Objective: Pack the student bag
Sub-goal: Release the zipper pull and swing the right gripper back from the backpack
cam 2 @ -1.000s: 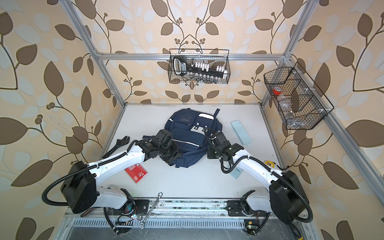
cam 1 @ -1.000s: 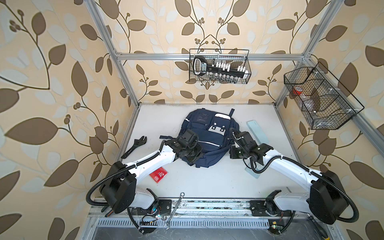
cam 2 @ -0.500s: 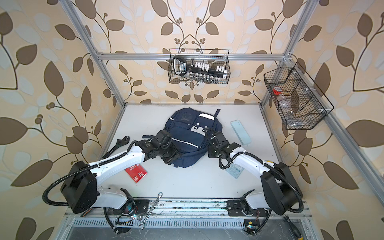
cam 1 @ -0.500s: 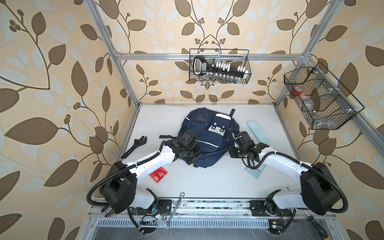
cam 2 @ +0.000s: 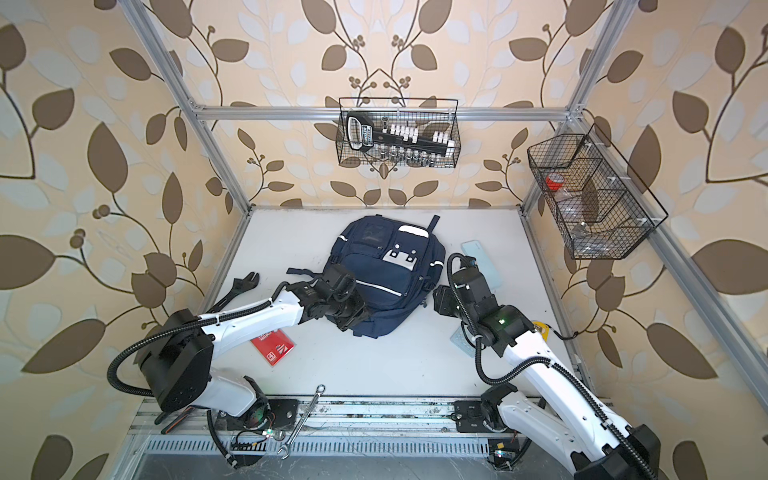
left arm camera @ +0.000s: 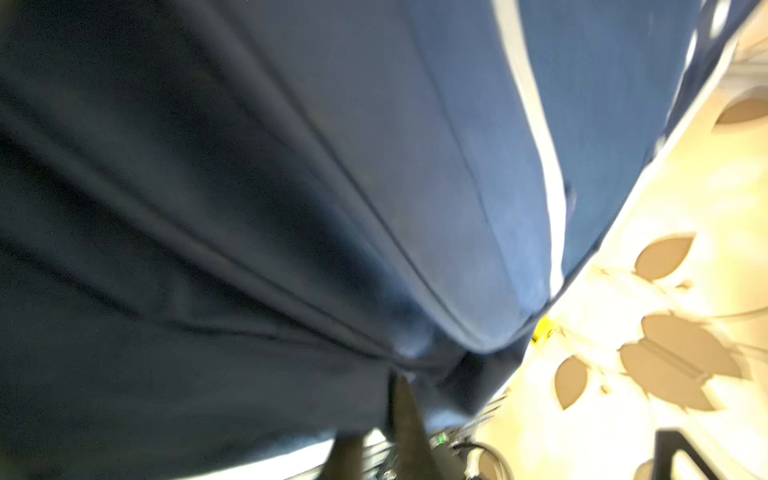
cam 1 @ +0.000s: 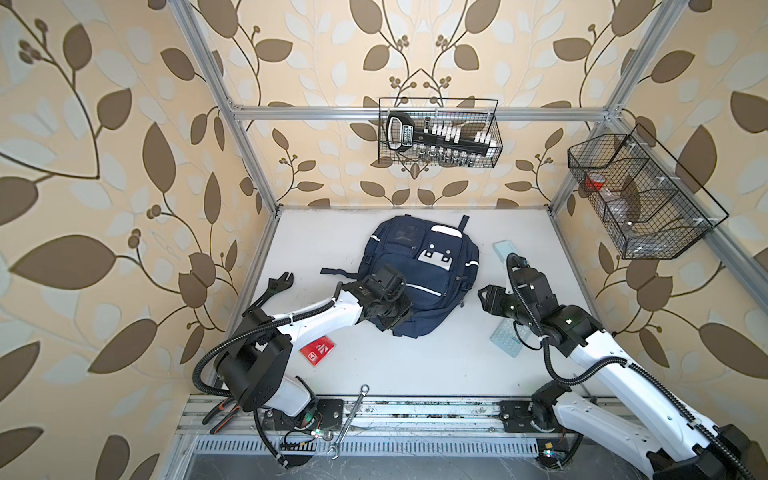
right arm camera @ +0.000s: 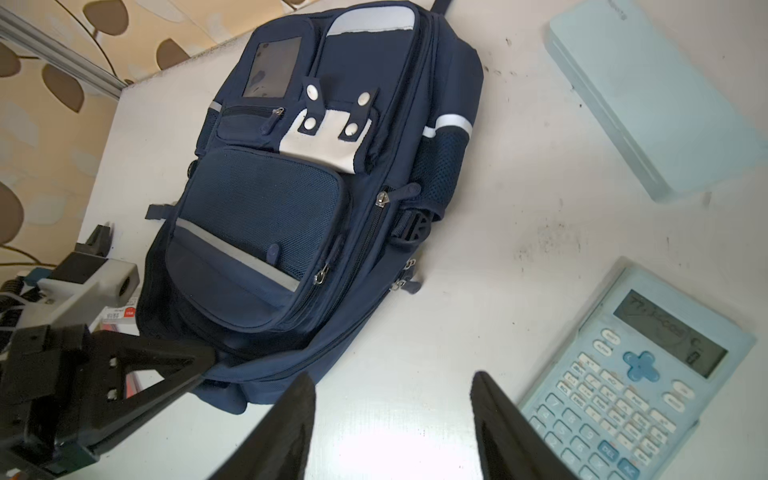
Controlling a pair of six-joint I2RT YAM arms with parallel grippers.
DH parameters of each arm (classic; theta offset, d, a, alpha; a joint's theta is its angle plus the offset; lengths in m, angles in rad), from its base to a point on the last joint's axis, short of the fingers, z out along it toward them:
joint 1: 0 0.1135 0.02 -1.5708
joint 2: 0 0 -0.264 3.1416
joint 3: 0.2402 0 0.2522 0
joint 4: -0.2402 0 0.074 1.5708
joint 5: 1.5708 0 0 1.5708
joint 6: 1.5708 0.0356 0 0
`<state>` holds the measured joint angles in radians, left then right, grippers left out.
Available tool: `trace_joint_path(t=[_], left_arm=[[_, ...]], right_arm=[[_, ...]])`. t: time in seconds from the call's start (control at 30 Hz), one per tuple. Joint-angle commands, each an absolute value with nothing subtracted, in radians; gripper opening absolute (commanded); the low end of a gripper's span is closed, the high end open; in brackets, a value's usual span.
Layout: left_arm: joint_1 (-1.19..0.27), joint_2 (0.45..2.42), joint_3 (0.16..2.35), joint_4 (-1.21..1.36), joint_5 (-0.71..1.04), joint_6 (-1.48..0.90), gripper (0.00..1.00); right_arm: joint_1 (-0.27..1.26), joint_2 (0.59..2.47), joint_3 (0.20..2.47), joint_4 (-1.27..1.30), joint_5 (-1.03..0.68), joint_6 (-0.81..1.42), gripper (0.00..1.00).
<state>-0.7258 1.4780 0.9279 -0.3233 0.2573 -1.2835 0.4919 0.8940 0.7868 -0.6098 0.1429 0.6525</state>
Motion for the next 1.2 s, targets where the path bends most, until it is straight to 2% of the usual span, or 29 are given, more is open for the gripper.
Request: trace_joint_path(t=[0.0,0.1,0.23,0.4,0.6,0.77,0.93,1.07,1.17], left_arm=[[-0.737,1.402,0.985,-0.407,0.211,-1.202,0.49],[-0.736,1.302,0.997,-0.528,0.097,-1.149,0.58],[-0.732,1.215,1.028,-0.636,-0.007,-1.076,0.62],[-0.724,1.178,1.051,-0.652,-0.045,-0.984,0.67],[-0.679,1.199,1.075,-0.609,-0.050,-0.891,0.74],[-0.590,1.258,1.096,-0.685,0.062,-0.864,0.73],[-0.576,1.252,1.035,-0.693,0.015,-0.777,0.74],[-0.566,1.251,1.031,-0.719,-0.008,-0.762,0.72],[-0.566,1.180,0.956,-0.615,0.057,-0.788,0.73]], right_arm=[[0.519,0.876,0.774,-0.646,0.116,0.724,0.62],[0.551,0.908,0.789,-0.623,0.093,0.736,0.62],[0.578,0.978,0.800,-0.530,0.045,0.768,0.63],[0.598,1.093,0.816,-0.365,0.009,0.810,0.63],[0.598,1.275,0.916,-0.400,0.019,0.808,0.56],[0.598,1.310,0.910,-0.400,0.044,0.738,0.60],[0.598,1.344,0.942,-0.453,0.190,0.723,0.65],[0.595,1.362,0.968,-0.463,0.172,0.685,0.68],[0.592,1.337,0.938,-0.465,0.195,0.705,0.69]])
